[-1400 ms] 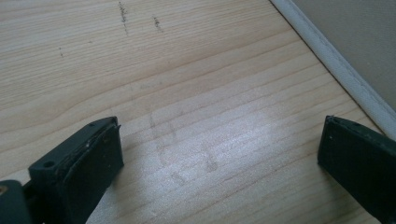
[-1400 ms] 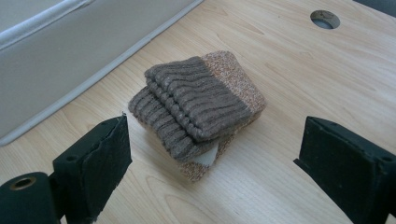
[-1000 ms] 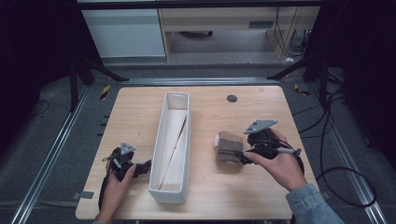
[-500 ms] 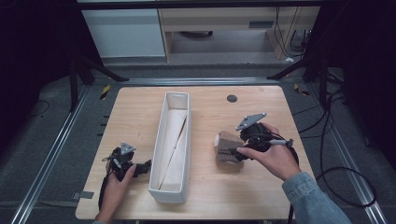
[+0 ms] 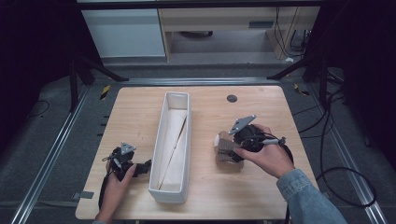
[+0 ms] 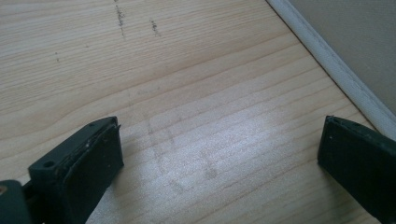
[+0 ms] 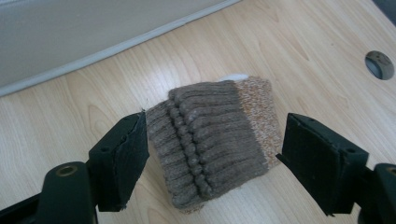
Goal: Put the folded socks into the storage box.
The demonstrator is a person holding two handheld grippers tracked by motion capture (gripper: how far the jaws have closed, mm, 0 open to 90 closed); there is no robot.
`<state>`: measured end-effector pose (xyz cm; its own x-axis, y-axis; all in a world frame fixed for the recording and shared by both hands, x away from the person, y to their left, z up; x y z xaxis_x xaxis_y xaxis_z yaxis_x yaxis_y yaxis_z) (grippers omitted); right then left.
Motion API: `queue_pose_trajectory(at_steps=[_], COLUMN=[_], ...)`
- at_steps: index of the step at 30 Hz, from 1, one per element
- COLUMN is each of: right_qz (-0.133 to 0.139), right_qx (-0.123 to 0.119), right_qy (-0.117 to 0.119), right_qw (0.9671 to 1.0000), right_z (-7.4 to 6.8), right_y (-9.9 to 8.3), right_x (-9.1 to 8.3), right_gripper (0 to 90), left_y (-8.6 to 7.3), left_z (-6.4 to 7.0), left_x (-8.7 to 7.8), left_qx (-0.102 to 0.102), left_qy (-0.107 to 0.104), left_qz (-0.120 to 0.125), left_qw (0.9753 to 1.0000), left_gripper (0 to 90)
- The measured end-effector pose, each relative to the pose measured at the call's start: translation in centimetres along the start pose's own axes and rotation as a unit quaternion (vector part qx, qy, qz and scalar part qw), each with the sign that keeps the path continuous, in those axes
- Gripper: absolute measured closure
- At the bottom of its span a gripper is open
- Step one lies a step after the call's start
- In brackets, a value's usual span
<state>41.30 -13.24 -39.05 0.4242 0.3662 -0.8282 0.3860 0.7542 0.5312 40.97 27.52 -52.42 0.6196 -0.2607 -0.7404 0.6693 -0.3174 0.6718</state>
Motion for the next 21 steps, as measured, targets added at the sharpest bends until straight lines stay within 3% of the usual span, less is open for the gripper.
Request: queue_pose_trajectory(at_steps=[9, 21], right_qz=[-0.013, -0.049], right_qx=[-0.030, -0.065], right_qy=[0.012, 0.018], right_qw=[0.9994, 0.9965], right_z=[-1.2, -1.9], right_y=[-0.1, -0.9], right_x=[1.3, 4.7], right_gripper=[21.4, 21.0], left_y=[0.0, 0.0], left_z=[0.0, 0.0], left_x=[0.0, 0.0], left_qx=[0.000, 0.000], left_qy=[0.000, 0.000], left_qz=[0.000, 0.000], left_qw=[1.0000, 1.0000], left_gripper=[0.0, 0.0])
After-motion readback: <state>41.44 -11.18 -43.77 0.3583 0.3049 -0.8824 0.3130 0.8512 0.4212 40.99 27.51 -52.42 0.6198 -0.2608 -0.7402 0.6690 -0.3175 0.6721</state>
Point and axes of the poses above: each handheld gripper's, and its own axes: x roughly forward along the jaws, y roughly out of its top, z roughly to its right, the point moved 2 cm from there along x, roughly forward along the jaws, and after that the axes turned 3 degrees about -z, right-handed, at the moved point
